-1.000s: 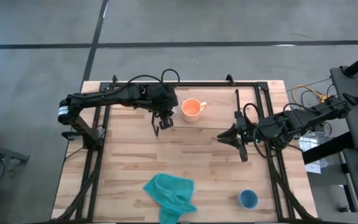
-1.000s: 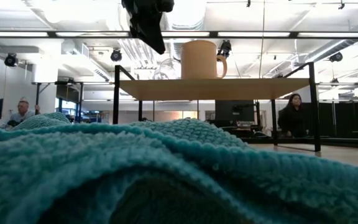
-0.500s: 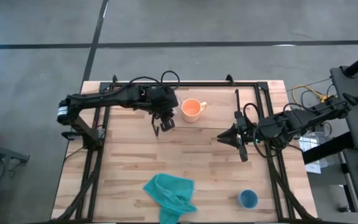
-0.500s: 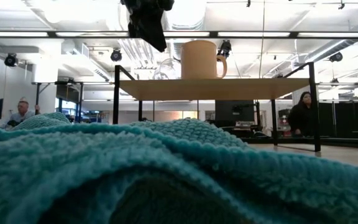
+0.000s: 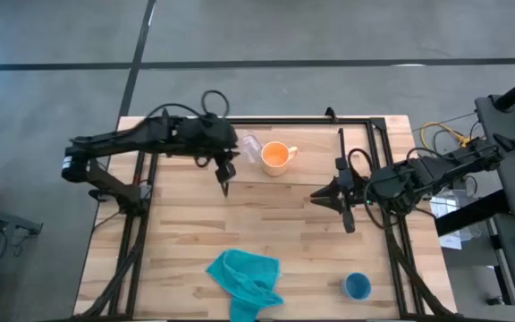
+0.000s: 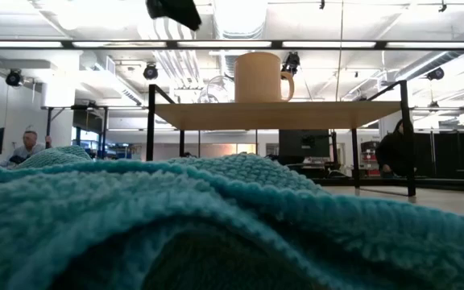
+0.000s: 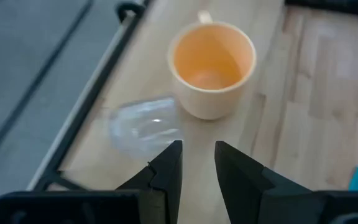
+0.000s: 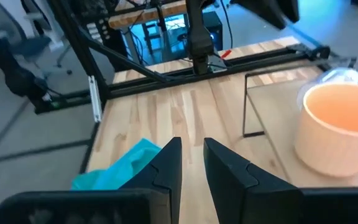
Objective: Stack small to large cups/mugs on shelf
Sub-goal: Put the transparent mug on the shelf
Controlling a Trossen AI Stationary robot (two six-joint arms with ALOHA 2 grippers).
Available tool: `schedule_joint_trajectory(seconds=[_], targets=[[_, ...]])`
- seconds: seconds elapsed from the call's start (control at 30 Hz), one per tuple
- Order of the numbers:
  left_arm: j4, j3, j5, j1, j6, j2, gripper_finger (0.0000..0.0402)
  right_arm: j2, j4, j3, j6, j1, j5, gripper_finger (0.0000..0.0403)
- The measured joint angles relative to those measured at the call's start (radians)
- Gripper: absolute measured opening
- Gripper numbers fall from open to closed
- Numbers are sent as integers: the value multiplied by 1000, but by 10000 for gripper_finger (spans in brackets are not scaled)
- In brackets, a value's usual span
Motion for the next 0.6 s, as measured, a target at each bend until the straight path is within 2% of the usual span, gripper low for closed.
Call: schedule_joint_trajectory(seconds=[0.27,0.4,0.53,0.6], targets=[[5,1,-56,0,-2,-103,82,149,-24,159,-293,-2,40,63],[7,1,-57,0,-2,-134,82,249,-207,288,-434,-2,190,63],[2,-4,-64,0,-1,-151,82,364,-434,411,-450,-2,382,63],[0,-4,-64,0,0,-153,82,418,-507,464,-440,-4,430,63]])
